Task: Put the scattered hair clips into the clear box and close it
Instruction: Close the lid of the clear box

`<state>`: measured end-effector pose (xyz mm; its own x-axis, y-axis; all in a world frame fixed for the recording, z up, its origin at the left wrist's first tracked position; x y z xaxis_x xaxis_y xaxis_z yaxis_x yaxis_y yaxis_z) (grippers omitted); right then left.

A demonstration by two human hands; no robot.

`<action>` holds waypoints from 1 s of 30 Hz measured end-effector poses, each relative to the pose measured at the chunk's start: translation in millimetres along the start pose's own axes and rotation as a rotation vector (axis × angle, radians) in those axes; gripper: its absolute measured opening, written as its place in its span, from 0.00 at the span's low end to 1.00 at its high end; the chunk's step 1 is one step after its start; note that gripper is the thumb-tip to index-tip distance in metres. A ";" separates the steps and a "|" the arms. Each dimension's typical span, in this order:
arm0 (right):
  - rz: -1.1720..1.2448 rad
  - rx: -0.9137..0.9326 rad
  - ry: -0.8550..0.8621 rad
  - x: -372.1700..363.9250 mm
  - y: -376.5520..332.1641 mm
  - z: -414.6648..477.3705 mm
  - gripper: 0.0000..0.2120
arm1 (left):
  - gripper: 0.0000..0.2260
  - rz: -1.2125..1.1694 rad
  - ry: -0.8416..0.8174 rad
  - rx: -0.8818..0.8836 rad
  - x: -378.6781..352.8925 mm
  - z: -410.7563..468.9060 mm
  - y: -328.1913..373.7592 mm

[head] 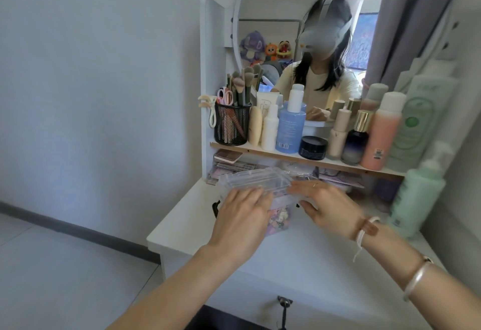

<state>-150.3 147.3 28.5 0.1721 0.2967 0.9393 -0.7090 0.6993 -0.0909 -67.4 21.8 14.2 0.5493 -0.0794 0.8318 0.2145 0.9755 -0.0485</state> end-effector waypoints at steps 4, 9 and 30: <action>0.023 0.002 0.022 -3.0 -4.1 -0.7 0.19 | 0.11 -0.034 0.040 0.024 2.7 -2.2 -5.4; 0.006 0.085 0.124 -4.7 -18.2 -2.4 0.15 | 0.15 -0.060 0.005 0.030 9.0 -13.2 -20.7; 1.157 -0.816 -0.189 -19.3 0.1 26.2 0.12 | 0.16 -0.263 -0.146 0.150 8.8 5.0 -59.3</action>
<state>-171.5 124.5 19.0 -0.3596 0.9044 0.2295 0.2118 0.3187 -0.9239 -79.3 -35.8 27.2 0.3670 -0.3128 0.8761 0.2066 0.9457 0.2511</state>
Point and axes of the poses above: each hand's wrist, its own z-axis towards the middle knuckle, its own x-axis out of the back of the hand, y = z × x, the point moved 5 cm from there along z, towards the middle knuckle, and after that the axes turned 5 degrees about -x, right-handed, at the moved point
